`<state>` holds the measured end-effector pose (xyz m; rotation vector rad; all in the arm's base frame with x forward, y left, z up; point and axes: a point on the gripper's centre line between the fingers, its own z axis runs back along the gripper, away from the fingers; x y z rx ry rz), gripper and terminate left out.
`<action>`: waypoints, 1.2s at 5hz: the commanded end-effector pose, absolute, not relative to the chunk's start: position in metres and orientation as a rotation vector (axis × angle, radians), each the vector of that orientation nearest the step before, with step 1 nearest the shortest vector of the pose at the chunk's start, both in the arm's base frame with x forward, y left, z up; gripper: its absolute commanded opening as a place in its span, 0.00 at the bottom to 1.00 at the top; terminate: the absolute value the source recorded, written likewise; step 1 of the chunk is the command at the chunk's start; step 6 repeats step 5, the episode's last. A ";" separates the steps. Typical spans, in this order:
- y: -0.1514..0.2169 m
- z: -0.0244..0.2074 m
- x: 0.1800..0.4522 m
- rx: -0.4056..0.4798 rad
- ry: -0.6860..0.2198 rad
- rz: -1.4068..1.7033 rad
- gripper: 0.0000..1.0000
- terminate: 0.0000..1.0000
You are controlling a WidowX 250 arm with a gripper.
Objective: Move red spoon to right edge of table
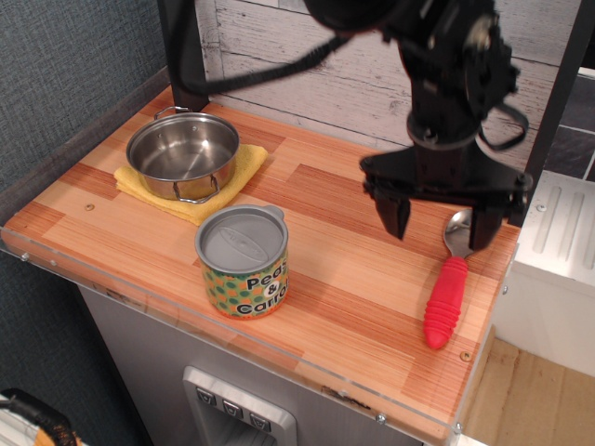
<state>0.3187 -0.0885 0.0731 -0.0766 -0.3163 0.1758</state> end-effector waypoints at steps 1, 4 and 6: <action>-0.034 0.112 0.282 -0.040 -0.287 0.076 1.00 0.00; 0.054 0.140 0.260 -0.026 -0.244 0.074 1.00 0.00; 0.069 0.134 0.277 -0.030 -0.278 0.150 1.00 1.00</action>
